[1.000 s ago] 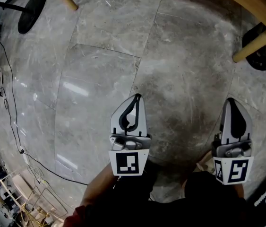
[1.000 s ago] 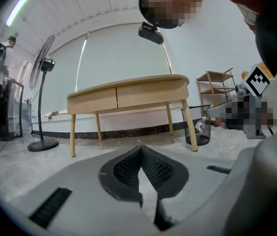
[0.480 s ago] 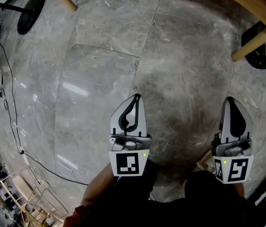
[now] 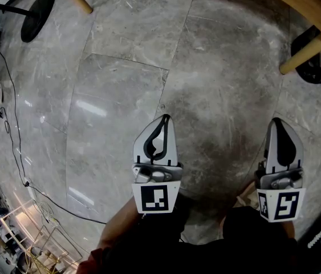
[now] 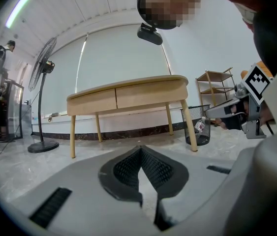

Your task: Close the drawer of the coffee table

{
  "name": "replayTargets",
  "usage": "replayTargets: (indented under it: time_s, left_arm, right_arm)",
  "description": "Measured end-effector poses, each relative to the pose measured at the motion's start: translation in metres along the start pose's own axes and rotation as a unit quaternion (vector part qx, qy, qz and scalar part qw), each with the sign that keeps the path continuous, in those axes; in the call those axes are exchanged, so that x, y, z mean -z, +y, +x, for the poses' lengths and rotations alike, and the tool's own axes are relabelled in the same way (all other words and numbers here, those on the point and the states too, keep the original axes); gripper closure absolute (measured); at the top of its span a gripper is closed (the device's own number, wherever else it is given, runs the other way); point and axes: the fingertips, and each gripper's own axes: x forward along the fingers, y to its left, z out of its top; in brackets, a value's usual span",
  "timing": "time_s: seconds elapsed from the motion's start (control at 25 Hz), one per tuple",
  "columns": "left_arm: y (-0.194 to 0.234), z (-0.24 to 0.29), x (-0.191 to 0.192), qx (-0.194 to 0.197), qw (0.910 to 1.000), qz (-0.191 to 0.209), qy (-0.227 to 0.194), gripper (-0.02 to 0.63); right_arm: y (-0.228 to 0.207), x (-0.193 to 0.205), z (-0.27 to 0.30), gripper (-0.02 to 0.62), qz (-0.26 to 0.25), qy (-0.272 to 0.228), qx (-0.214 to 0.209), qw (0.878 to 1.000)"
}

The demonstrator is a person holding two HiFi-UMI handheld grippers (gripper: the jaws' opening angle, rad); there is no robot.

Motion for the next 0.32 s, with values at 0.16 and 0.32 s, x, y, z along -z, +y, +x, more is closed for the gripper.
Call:
replayTargets:
  time_s: [0.16,0.32]
  left_arm:
    - [0.0000,-0.0001,0.0002,-0.001,1.0000,0.001,-0.003,0.600]
    - [0.0002,0.0002,0.0020,-0.002,1.0000,-0.001,-0.004,0.600]
  right_arm:
    - [0.0009,0.0009,0.0001,0.598,-0.001,0.001,-0.001,1.000]
    - [0.0013,0.0017,0.0003,0.598,-0.001,0.000,-0.002,1.000]
